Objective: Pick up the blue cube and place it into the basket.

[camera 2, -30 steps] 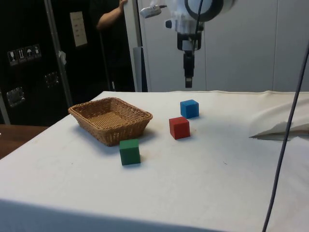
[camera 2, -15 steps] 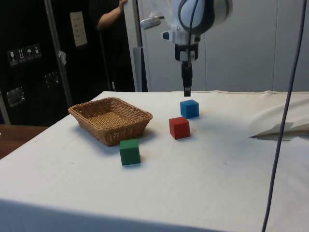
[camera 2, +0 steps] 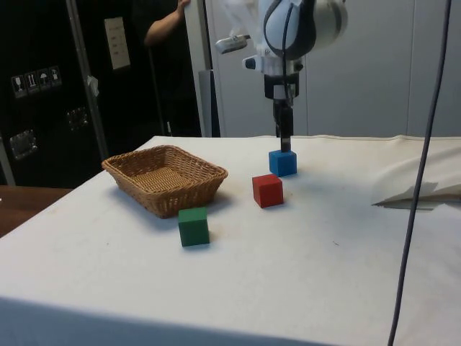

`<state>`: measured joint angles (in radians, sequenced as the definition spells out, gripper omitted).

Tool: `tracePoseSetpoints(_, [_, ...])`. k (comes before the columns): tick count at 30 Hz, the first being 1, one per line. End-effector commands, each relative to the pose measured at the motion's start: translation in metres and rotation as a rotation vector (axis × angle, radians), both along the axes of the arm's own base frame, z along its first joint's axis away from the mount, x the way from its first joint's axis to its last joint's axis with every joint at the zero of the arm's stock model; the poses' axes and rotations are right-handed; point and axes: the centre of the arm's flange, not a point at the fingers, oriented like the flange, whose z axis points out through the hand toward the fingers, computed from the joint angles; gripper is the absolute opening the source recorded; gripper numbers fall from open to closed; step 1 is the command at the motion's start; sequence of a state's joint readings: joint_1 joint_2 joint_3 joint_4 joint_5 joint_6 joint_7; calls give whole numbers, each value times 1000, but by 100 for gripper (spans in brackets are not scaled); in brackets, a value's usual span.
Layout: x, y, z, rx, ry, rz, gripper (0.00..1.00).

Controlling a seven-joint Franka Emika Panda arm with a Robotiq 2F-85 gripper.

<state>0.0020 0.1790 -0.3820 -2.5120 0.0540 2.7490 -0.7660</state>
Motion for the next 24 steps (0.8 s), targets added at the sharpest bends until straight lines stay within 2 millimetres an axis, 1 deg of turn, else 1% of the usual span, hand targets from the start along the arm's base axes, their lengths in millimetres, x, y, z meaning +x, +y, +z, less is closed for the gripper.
tracePoseSetpoints(1, [2,2,0,10,-14,17,100])
tracePoseSetpoints(9, [3,-11,-5,-2,0,51,100])
tracePoseSetpoints(11, [4,-11,-4,0,-16,70,100])
tracePoseSetpoints(18, [3,-14,-11,-16,5,108,100])
tracePoseSetpoints(19, [4,-11,-11,-13,-12,130,100])
tracePoseSetpoints(24, [6,-10,-19,-19,-7,159,100])
